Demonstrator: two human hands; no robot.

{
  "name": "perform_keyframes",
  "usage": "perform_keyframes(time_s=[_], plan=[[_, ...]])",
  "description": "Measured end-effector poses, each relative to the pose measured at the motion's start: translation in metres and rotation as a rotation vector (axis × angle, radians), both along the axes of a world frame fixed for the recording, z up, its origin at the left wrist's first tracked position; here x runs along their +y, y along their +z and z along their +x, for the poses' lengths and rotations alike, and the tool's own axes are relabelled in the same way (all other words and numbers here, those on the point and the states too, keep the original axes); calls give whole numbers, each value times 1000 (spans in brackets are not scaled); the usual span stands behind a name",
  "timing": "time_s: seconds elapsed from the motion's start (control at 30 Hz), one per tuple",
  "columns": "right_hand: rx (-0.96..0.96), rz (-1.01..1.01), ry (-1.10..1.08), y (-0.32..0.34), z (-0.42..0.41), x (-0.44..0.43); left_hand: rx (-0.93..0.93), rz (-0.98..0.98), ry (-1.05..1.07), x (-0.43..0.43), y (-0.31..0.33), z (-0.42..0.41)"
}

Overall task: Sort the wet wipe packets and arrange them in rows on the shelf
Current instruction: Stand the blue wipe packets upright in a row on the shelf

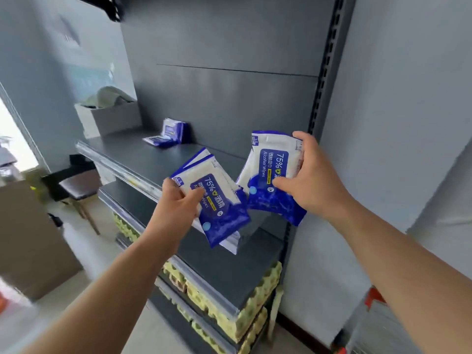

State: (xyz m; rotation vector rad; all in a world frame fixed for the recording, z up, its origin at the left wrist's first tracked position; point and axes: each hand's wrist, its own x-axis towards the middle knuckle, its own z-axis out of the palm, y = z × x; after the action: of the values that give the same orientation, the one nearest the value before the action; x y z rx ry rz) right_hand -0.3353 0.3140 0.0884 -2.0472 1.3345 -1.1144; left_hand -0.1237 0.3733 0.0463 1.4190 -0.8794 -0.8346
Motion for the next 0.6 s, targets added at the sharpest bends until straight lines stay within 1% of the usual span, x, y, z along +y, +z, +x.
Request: perform_keyframes(time_s=[0.13, 0.27, 0.5, 0.6], plan=[[16, 42, -1, 7, 83, -30, 1, 1, 35, -24, 15, 82], [42, 98, -9, 3, 148, -71, 42, 18, 59, -64, 12, 149], [70, 171, -59, -13, 225, -160, 174, 26, 19, -159, -1, 238], [84, 225, -84, -20, 252, -205, 183, 63, -18, -202, -4, 270]])
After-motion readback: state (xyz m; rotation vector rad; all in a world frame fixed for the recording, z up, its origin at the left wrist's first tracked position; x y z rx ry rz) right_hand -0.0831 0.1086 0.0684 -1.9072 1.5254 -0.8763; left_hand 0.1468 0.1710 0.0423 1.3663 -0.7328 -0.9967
